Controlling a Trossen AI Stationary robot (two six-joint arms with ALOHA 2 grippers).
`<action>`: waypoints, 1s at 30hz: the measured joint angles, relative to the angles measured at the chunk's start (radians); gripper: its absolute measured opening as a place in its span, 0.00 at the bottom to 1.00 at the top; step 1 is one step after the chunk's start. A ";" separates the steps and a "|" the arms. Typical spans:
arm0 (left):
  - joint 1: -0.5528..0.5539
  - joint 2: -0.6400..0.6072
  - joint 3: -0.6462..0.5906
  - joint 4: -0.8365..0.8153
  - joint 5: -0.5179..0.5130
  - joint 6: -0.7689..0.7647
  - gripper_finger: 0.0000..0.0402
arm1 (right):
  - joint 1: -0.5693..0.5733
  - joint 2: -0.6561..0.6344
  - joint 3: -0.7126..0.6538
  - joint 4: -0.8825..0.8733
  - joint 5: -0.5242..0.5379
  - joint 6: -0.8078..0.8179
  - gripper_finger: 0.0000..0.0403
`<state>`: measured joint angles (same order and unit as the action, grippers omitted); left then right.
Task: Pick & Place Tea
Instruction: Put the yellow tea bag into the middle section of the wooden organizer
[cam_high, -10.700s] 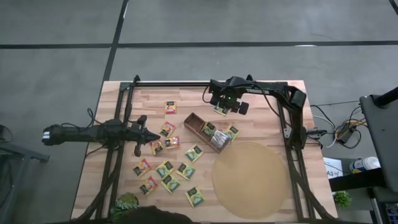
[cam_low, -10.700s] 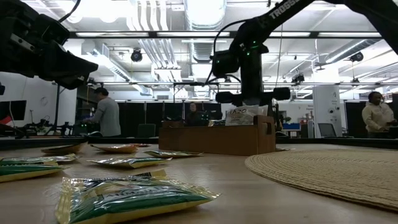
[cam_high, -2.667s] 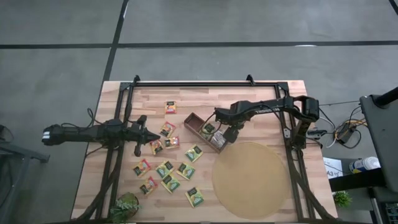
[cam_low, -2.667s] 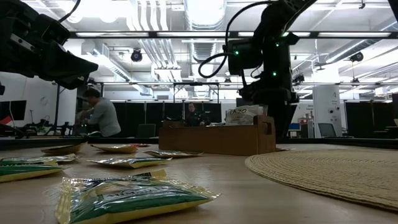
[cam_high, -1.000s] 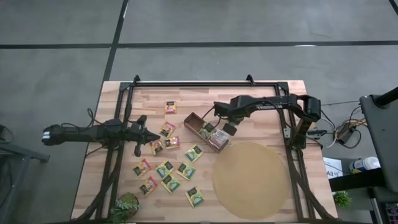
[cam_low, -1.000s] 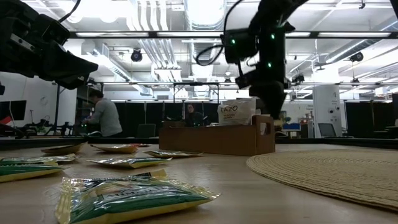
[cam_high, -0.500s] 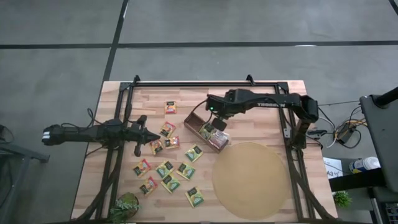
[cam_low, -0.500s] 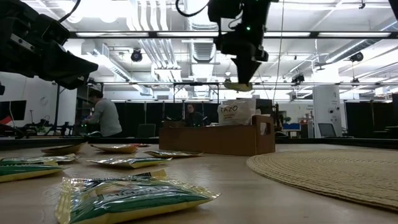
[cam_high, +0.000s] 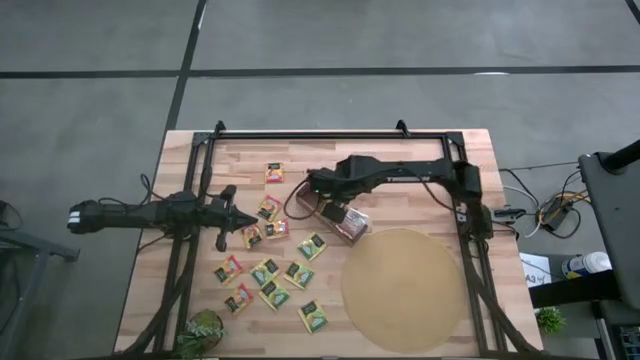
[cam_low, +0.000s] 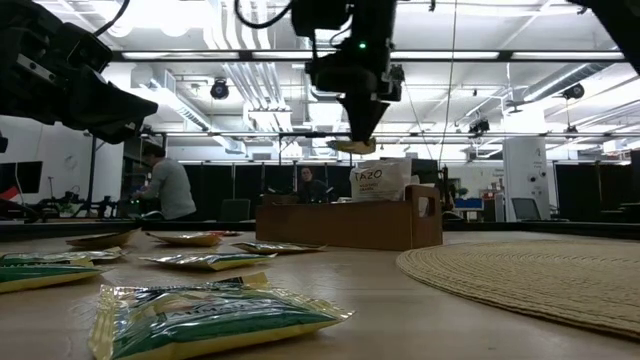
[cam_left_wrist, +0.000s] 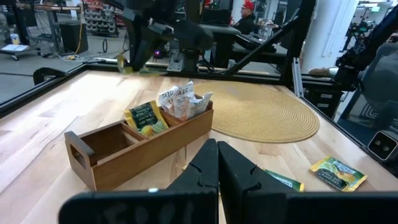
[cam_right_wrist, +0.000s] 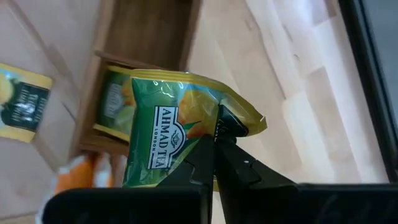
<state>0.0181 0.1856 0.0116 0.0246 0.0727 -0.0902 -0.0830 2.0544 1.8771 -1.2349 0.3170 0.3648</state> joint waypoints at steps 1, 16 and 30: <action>0.000 0.000 0.000 0.000 0.000 0.000 0.00 | 0.002 0.017 0.020 0.001 0.000 0.001 0.02; 0.000 0.000 0.000 0.000 0.000 0.000 0.00 | 0.009 0.107 0.094 -0.043 0.054 0.002 0.02; 0.000 0.000 0.000 0.000 0.000 0.000 0.00 | 0.016 0.107 0.005 0.012 0.053 -0.011 0.02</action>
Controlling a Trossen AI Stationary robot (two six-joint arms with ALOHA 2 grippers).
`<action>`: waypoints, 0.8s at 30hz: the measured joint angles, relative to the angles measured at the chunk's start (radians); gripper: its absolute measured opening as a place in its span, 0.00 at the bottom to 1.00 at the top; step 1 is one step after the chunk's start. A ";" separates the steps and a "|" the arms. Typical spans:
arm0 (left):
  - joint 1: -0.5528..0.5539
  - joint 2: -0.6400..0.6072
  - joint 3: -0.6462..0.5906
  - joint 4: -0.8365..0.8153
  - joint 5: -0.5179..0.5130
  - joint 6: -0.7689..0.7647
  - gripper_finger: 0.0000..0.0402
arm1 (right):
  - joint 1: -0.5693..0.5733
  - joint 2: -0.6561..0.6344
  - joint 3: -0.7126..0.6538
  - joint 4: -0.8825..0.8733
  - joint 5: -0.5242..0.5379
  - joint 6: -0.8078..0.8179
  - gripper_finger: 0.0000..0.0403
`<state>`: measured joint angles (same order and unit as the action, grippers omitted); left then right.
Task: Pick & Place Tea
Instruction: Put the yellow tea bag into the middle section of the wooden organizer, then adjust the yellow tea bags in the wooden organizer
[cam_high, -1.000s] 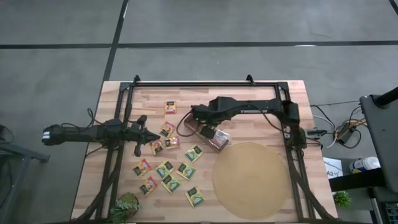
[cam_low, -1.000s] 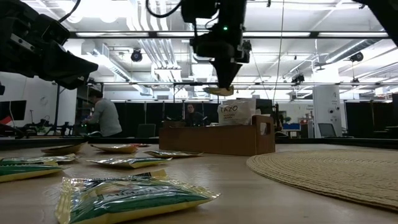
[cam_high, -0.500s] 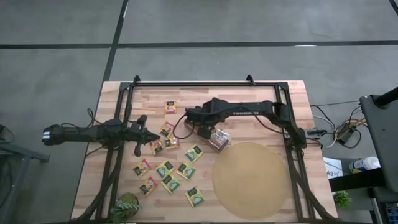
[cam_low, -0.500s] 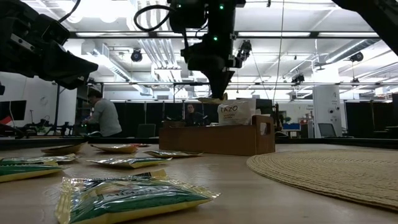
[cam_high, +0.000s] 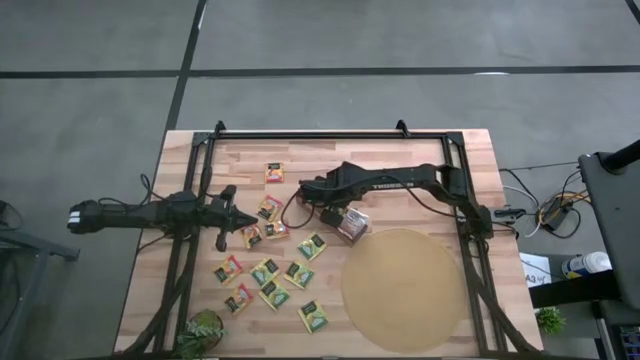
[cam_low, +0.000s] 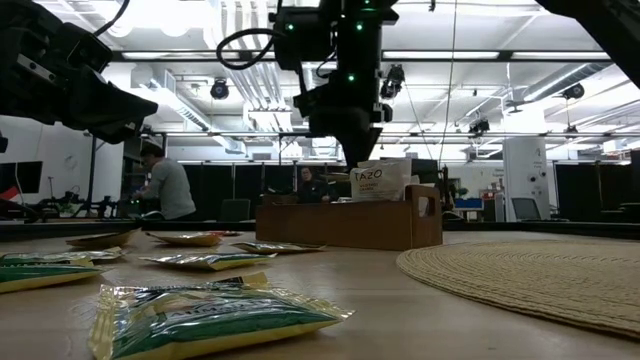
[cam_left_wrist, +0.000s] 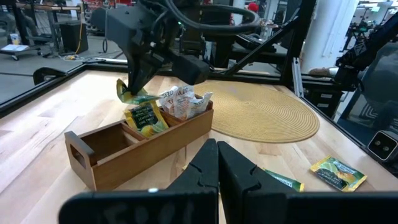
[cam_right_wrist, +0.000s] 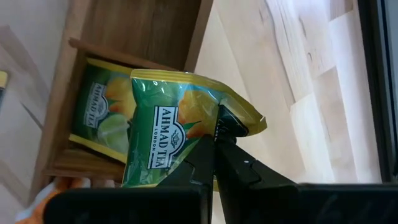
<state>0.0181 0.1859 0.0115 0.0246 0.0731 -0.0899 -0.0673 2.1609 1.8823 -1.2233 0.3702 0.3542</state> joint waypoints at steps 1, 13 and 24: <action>0.000 0.000 0.000 0.000 0.000 0.000 0.00 | 0.000 0.000 0.000 0.005 0.000 -0.004 0.02; 0.000 0.000 0.000 0.000 0.000 0.000 0.00 | -0.002 0.000 0.002 0.024 -0.084 -0.014 0.14; 0.000 0.000 0.000 0.000 0.000 0.000 0.00 | -0.003 -0.003 0.001 0.023 -0.084 -0.015 0.32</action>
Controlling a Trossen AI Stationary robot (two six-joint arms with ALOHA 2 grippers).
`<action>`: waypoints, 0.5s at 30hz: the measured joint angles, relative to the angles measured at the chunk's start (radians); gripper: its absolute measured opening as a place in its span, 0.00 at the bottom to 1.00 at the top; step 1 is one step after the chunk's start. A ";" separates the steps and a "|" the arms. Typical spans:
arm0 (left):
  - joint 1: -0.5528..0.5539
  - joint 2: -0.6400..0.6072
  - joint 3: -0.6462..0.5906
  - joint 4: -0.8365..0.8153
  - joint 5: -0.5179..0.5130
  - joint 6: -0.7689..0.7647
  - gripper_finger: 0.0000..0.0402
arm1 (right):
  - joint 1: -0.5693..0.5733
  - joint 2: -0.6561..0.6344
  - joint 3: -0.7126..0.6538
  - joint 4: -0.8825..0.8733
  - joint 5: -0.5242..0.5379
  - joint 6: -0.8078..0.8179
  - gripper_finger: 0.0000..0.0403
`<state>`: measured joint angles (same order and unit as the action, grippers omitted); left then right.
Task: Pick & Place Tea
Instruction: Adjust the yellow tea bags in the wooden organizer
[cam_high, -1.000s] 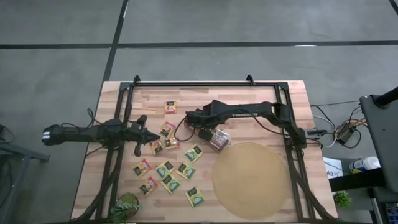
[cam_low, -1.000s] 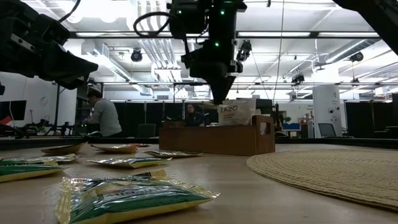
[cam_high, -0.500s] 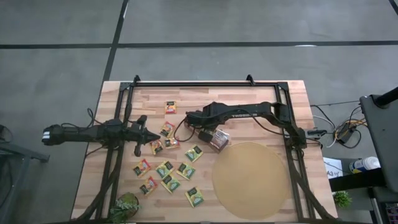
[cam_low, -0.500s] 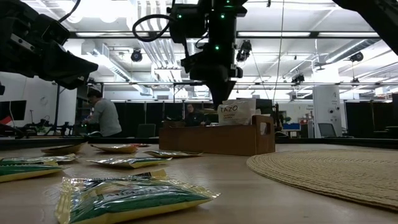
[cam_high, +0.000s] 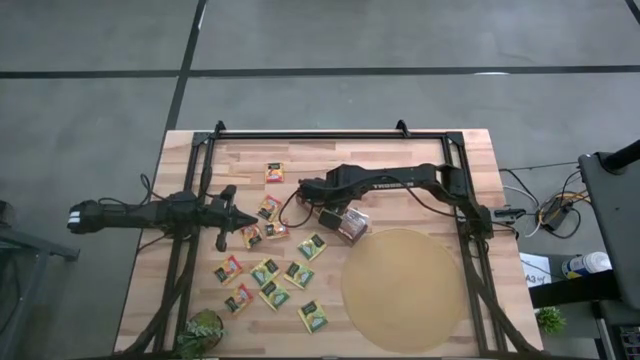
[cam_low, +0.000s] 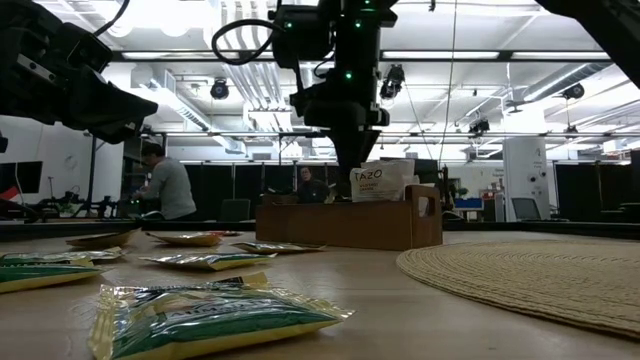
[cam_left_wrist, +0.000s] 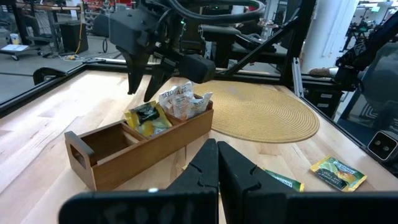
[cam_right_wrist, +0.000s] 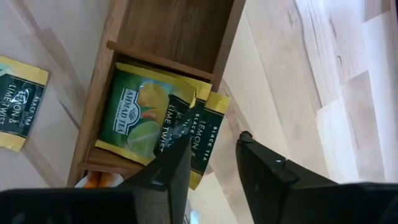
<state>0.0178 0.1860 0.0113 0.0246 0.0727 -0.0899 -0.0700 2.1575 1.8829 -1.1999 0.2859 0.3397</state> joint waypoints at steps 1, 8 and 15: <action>0.000 0.000 0.000 0.000 0.000 0.000 0.00 | 0.000 -0.002 0.000 0.000 0.000 0.000 0.32; 0.000 0.000 0.000 0.000 0.000 0.000 0.00 | -0.002 -0.047 0.000 0.000 0.001 -0.004 0.34; 0.000 0.000 0.000 0.000 0.000 0.000 0.00 | -0.023 -0.090 0.006 -0.003 -0.015 0.000 0.32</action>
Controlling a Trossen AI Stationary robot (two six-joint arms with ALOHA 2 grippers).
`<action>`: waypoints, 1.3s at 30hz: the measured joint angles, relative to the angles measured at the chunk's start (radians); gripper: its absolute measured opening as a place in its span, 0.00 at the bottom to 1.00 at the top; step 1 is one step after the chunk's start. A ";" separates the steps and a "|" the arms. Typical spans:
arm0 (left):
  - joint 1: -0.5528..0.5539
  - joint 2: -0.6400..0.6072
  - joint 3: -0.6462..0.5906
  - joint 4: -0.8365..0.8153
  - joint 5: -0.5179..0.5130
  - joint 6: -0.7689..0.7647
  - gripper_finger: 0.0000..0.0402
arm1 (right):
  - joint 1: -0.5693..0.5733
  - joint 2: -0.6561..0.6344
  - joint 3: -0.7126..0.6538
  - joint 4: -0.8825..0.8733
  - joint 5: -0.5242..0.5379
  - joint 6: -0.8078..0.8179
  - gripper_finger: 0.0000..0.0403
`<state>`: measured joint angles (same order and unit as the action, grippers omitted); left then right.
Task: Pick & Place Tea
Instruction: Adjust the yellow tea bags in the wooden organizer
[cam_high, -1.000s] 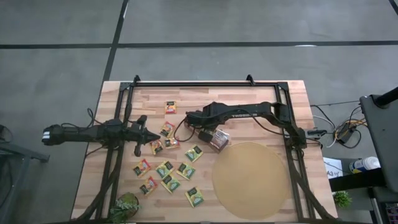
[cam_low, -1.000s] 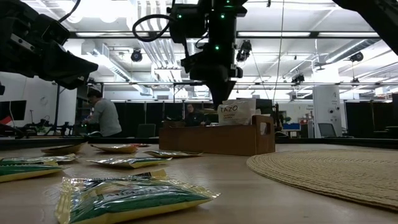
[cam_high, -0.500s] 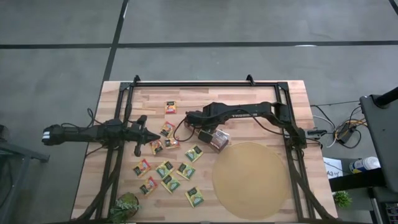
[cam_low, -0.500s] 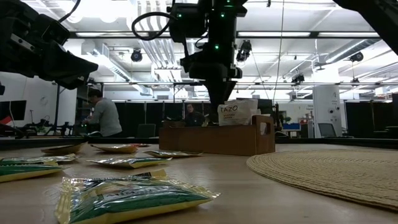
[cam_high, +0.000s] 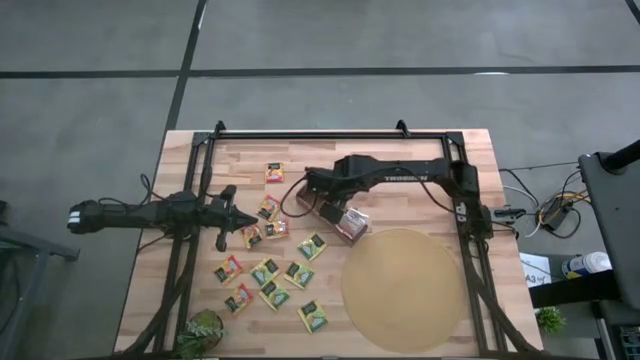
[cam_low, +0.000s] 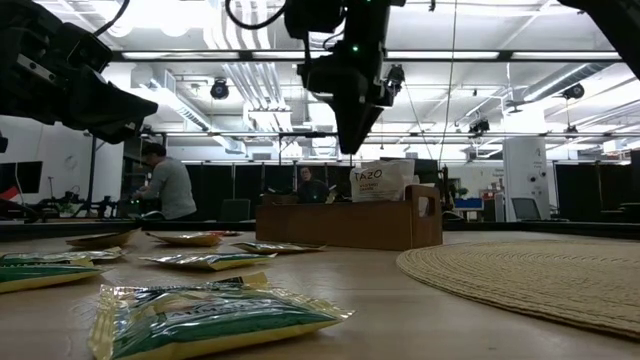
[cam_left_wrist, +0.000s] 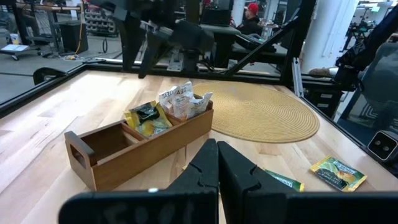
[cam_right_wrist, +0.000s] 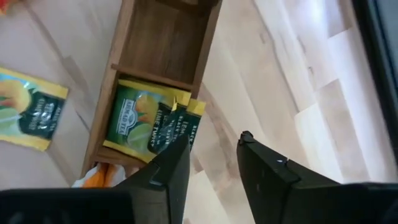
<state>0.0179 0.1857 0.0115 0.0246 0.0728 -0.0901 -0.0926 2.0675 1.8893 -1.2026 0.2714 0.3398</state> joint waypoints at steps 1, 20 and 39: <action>0.000 0.000 0.000 0.000 0.000 0.000 0.00 | -0.006 -0.001 0.000 -0.002 -0.016 0.001 0.31; 0.000 0.000 0.000 0.000 0.000 0.000 0.00 | -0.066 -0.020 -0.065 0.025 -0.383 -0.078 0.41; 0.000 0.000 0.000 0.000 0.000 0.000 0.00 | -0.076 -0.017 -0.140 0.229 -0.533 -0.112 0.03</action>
<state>0.0177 0.1860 0.0116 0.0246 0.0727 -0.0898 -0.1685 2.0506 1.7490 -0.9737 -0.2621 0.2281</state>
